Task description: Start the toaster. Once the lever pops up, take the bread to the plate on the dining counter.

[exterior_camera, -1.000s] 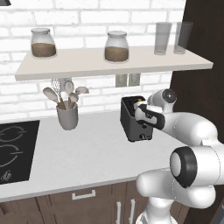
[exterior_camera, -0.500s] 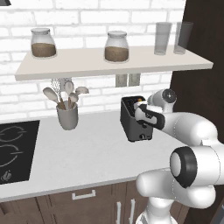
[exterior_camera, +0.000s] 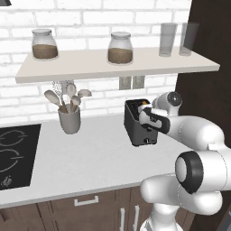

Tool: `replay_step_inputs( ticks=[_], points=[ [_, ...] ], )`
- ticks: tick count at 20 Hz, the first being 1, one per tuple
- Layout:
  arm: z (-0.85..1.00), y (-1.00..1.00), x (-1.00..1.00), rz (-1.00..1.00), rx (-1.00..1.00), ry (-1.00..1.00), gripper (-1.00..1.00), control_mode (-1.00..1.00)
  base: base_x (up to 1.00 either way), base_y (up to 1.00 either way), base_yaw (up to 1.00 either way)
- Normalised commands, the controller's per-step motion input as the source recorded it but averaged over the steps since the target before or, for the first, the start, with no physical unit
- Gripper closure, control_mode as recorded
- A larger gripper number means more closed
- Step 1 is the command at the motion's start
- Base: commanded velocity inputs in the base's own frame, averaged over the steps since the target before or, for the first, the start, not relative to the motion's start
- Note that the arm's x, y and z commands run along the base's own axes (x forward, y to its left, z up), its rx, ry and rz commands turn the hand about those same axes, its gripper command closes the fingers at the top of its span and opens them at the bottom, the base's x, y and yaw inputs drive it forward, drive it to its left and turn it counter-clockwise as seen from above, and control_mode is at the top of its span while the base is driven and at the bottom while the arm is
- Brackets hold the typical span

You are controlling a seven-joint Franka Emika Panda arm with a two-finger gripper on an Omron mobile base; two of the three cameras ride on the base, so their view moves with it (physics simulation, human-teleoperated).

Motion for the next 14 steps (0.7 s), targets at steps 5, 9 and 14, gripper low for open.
replay_step_inputs(
  ticks=[5, 9, 14],
  points=[
    [0.0, 0.0, 0.0, 0.0, 0.0, 0.0, -1.0, -1.0, 0.0, 0.0, 0.0],
    [0.0, 0.0, 0.0, 0.0, 0.0, 0.0, -1.0, -1.0, 0.0, 0.0, 0.0],
    [0.0, 0.0, 0.0, 0.0, 0.0, 0.0, -1.0, -1.0, 0.0, 0.0, 0.0]
  ],
)
